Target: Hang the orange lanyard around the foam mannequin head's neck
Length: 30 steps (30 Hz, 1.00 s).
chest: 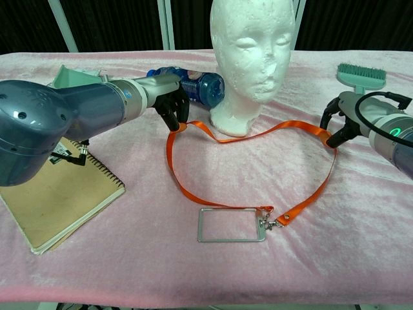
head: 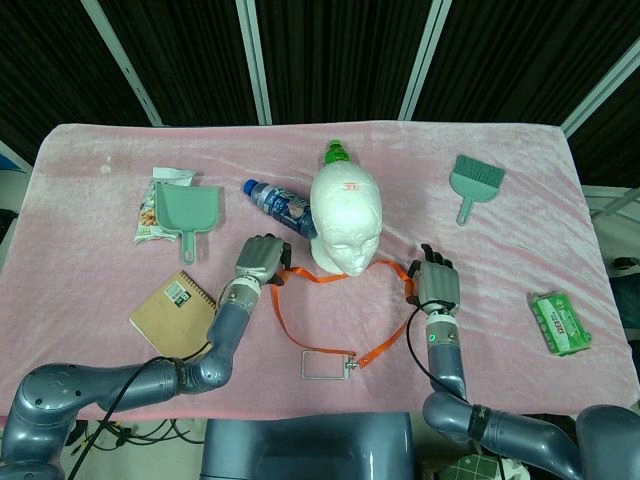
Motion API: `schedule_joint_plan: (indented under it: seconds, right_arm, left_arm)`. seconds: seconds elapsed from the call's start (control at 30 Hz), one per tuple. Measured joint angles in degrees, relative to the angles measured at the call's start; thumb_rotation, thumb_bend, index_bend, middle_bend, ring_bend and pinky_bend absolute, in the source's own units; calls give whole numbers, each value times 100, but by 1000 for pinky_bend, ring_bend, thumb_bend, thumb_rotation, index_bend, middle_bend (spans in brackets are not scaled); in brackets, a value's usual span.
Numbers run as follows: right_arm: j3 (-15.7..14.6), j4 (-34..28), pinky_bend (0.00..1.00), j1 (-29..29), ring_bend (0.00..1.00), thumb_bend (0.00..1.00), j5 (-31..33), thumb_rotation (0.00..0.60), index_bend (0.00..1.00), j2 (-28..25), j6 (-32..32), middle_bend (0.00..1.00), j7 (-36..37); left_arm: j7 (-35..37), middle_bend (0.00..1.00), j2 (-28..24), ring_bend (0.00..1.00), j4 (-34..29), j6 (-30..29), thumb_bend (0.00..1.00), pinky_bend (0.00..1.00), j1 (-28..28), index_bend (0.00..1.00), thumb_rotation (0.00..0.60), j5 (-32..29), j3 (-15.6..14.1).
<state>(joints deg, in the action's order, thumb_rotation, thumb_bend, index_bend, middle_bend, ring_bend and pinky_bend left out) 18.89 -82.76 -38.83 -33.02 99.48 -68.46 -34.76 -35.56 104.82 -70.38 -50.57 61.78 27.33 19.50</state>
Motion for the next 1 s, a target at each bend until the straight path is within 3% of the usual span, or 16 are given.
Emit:
schedule_joint_plan:
  seconds: [1.0]
  right_arm:
    - [2, -358, 177, 117, 150, 469, -222, 600, 834, -201, -125, 101, 141]
  left_arm:
    - [303, 472, -339, 226, -557, 167, 474, 272, -112, 663, 600, 160, -86]
